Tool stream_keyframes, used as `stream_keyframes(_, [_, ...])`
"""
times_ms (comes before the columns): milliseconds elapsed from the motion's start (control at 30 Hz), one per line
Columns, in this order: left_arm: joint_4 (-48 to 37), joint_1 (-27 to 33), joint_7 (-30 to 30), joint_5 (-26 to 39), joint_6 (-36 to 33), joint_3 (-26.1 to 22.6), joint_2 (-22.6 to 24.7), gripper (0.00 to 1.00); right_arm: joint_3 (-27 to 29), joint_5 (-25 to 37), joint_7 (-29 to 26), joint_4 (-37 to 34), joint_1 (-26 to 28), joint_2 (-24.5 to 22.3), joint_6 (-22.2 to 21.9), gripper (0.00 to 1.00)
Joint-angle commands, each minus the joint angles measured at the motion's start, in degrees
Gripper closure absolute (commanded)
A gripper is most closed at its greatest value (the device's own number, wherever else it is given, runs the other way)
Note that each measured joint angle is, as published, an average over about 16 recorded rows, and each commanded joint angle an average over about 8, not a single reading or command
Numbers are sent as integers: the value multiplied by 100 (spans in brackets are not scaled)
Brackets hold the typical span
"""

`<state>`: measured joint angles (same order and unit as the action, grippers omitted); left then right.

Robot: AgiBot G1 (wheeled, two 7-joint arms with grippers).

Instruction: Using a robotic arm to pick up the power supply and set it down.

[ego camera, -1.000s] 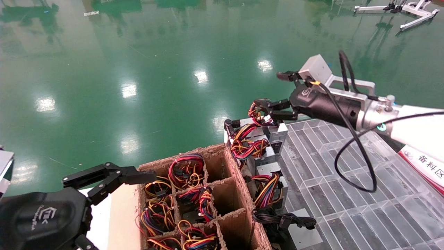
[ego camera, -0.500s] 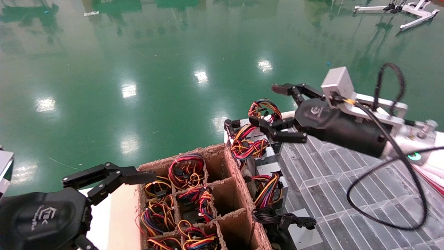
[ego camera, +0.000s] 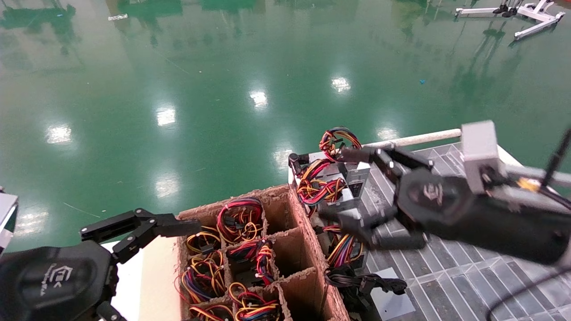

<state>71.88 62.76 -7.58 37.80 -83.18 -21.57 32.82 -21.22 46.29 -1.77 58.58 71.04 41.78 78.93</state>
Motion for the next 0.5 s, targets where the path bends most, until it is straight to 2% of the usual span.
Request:
stream_keyframes(33, [0, 0, 0, 0, 0, 0, 0, 0, 88, -75, -152, 253, -160, -114, 114, 0])
stream_keyframes(267, [0, 0, 0, 0, 0, 0, 0, 0, 393, -334, -678, 1132, -715, -510, 510, 0])
stream_keyframes(500, [-1, -1, 0, -1, 1, 0, 0, 0, 578, -496, -966, 1681, -1054, -751, 757, 0])
